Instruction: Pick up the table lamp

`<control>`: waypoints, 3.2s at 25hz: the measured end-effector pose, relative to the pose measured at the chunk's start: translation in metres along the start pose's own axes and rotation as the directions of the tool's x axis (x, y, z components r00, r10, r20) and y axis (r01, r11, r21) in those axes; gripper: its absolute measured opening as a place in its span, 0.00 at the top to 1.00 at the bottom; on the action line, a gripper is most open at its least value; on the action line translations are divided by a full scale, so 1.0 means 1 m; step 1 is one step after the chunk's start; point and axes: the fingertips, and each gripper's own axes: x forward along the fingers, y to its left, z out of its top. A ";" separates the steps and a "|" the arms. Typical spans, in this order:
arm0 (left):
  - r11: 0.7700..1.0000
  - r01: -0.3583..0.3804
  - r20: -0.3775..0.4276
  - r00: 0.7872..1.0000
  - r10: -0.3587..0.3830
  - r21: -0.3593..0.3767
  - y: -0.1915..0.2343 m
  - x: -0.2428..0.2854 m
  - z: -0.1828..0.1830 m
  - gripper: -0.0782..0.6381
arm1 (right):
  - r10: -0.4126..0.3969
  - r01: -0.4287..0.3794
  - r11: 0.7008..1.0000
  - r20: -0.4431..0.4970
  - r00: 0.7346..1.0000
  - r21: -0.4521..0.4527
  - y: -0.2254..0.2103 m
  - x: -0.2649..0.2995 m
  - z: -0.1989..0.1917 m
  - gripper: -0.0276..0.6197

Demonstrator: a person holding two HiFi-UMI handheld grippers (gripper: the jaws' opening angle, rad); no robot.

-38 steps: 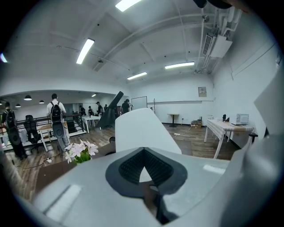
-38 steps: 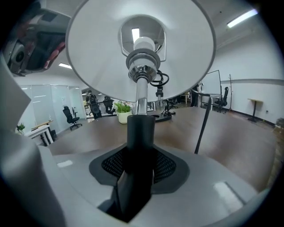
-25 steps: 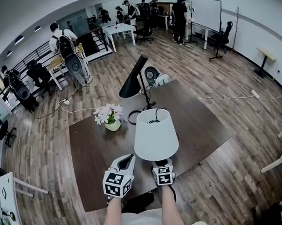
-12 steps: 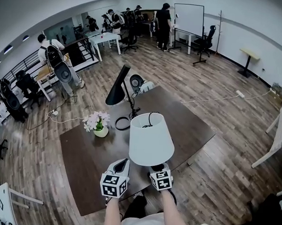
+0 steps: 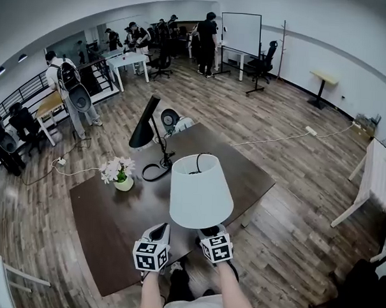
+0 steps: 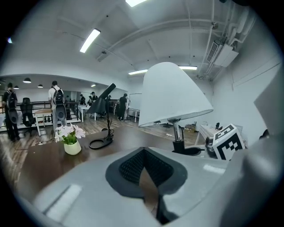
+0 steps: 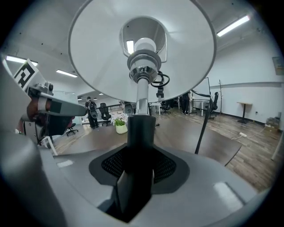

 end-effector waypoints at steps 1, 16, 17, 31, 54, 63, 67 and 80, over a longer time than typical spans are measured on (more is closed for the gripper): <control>1.000 0.001 0.000 1.000 -0.001 -0.002 -0.002 -0.001 -0.002 0.89 | -0.001 0.001 1.000 0.002 1.000 0.003 -0.001 -0.004 -0.001 0.68; 0.998 0.049 -0.024 0.999 -0.048 0.028 -0.035 0.002 -0.010 0.89 | -0.022 0.022 0.999 0.021 1.000 0.023 -0.008 -0.039 -0.010 0.68; 0.998 0.056 -0.027 0.998 -0.055 0.029 -0.038 0.005 -0.010 0.89 | -0.025 0.025 0.999 0.021 0.999 0.024 -0.009 -0.040 -0.008 0.68; 0.994 0.108 -0.054 0.993 -0.108 0.009 -0.054 0.006 -0.025 0.89 | -0.045 0.043 0.997 0.037 0.998 0.062 -0.012 -0.052 -0.003 0.68; 0.993 0.116 -0.060 0.992 -0.115 0.013 -0.056 -0.014 -0.039 0.89 | -0.033 0.029 0.998 0.063 0.997 0.058 0.007 -0.061 -0.007 0.68; 0.994 0.106 -0.057 0.993 -0.105 0.005 -0.054 -0.020 -0.042 0.89 | -0.023 0.017 0.997 0.080 0.997 0.071 0.012 -0.061 -0.005 0.68; 0.994 0.107 -0.058 0.993 -0.107 0.001 -0.057 -0.019 -0.045 0.89 | -0.020 0.014 0.997 0.075 0.997 0.077 0.010 -0.062 -0.008 0.68; 0.993 0.114 -0.066 0.991 -0.113 0.007 -0.058 -0.015 -0.047 0.89 | -0.015 0.010 0.996 0.068 0.998 0.086 0.009 -0.056 -0.011 0.68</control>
